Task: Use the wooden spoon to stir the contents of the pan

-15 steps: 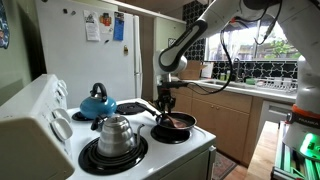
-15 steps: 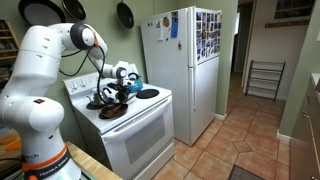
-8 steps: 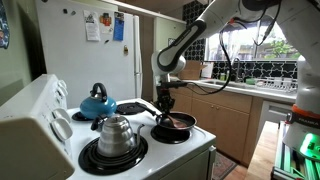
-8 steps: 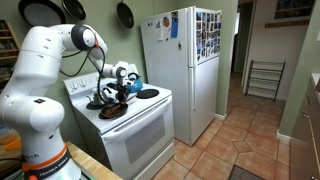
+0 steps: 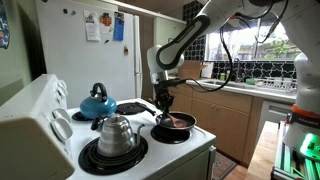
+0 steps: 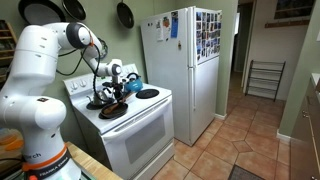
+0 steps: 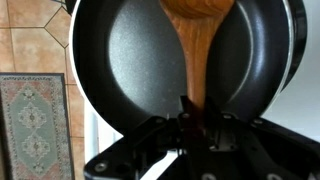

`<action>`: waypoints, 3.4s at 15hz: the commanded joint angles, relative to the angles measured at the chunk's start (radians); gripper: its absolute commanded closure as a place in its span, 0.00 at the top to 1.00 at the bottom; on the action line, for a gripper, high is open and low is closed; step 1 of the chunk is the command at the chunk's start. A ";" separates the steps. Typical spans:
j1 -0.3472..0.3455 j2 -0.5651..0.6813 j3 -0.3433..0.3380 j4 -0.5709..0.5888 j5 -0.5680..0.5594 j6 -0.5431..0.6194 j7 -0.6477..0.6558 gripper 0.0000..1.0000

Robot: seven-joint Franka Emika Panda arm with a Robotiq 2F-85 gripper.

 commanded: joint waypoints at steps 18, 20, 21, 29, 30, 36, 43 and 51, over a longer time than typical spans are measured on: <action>0.105 -0.147 -0.047 -0.141 -0.474 -0.164 1.084 0.04; 0.099 -0.150 -0.040 -0.139 -0.478 -0.203 1.123 0.04; 0.097 -0.151 -0.037 -0.136 -0.480 -0.221 1.140 0.04; 0.062 -0.125 -0.026 -0.090 -0.493 -0.254 1.184 0.04; 0.055 -0.121 -0.022 -0.086 -0.487 -0.241 1.174 0.04; 0.045 -0.082 0.003 -0.033 -0.466 -0.210 1.136 0.04; 0.054 -0.004 0.006 0.070 -0.468 -0.222 1.103 0.04; 0.070 0.050 0.046 0.146 -0.387 -0.241 0.904 0.04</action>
